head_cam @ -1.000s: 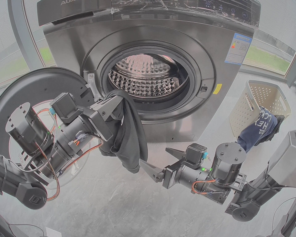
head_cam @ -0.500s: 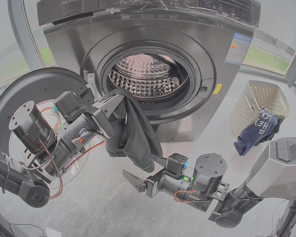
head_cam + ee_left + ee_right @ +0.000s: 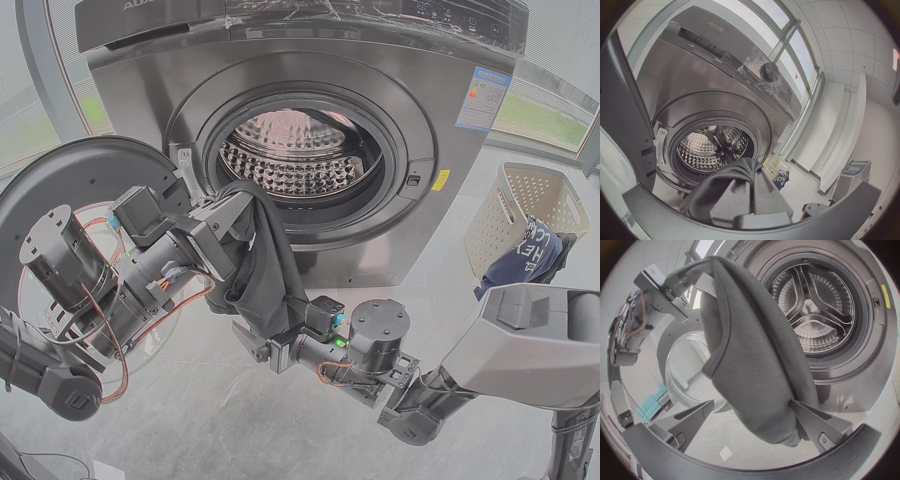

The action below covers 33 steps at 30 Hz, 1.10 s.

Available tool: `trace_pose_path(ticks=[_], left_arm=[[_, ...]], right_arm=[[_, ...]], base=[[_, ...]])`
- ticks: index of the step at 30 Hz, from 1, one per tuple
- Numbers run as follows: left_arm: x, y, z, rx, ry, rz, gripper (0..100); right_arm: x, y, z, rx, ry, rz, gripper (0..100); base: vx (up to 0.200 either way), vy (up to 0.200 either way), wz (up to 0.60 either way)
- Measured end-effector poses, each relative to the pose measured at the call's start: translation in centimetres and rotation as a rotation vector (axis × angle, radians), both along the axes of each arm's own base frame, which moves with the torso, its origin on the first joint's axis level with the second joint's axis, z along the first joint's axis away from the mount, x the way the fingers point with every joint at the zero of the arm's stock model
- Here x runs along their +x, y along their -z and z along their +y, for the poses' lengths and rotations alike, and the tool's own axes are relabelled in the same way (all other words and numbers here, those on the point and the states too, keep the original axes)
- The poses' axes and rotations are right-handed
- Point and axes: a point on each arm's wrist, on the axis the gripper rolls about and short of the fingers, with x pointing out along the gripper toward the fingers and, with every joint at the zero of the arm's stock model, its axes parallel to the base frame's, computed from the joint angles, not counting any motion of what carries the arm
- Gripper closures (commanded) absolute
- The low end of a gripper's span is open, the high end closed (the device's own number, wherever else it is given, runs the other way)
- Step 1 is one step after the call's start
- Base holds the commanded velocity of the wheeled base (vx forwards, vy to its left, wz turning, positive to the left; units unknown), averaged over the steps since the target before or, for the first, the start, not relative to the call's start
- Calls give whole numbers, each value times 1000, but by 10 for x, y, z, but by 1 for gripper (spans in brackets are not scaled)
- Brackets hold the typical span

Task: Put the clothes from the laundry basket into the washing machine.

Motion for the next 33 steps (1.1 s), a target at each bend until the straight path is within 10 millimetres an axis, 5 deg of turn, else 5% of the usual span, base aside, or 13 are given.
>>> trace_pose_path(ticks=[7, 8, 22, 33], left_arm=[[0, 0, 0, -2, 2, -3, 100], [0, 0, 0, -2, 1, -3, 100], [0, 0, 0, -2, -1, -3, 100], [5, 3, 8, 7, -33, 5, 100]], right_arm=[[20, 3, 8, 25, 34, -33, 0], [23, 4, 8, 30, 41, -38, 100], [20, -2, -11, 2, 67, -39, 100], [20, -36, -72, -13, 151, -67, 100]], base=[[0, 0, 0], [0, 0, 0], [0, 0, 0], [0, 0, 0]])
